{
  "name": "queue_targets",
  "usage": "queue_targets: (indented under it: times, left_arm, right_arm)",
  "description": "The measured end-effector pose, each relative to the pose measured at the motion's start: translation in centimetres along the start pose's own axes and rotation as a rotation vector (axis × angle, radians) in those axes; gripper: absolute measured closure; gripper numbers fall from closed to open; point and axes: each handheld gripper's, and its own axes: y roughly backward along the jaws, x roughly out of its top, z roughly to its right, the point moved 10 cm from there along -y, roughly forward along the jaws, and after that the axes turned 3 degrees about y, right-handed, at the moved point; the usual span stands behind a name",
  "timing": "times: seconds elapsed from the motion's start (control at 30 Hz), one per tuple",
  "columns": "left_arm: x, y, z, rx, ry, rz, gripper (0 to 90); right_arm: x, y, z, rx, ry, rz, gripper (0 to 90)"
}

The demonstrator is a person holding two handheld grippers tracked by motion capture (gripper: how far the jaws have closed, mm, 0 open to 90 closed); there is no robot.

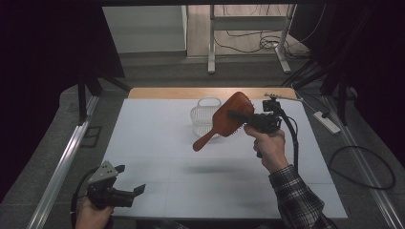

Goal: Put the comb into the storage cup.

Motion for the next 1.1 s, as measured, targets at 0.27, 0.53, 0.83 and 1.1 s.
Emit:
queue_targets:
  times: [0.27,0.53,0.83,1.1]
  left_arm:
    - [0.0,0.0,-0.1,0.006,-0.001,0.000,0.0]
    - [-0.1,-0.2,-0.3,0.000,0.016,-0.015,0.0]
    - [-0.1,-0.2,-0.3,0.002,0.021,-0.016,0.1]
    - [-0.1,-0.2,-0.3,0.002,0.021,-0.015,0.2]
  right_arm:
    - [1.7,-0.2,0.5,-0.031,0.009,0.017,57.1]
    - [3.1,-0.6,1.1,-0.042,0.002,0.036,57.0]
    - [4.4,-1.5,1.8,-0.064,-0.003,0.045,57.0]
    - [5.7,-2.1,2.7,-0.086,-0.020,0.067,57.0]
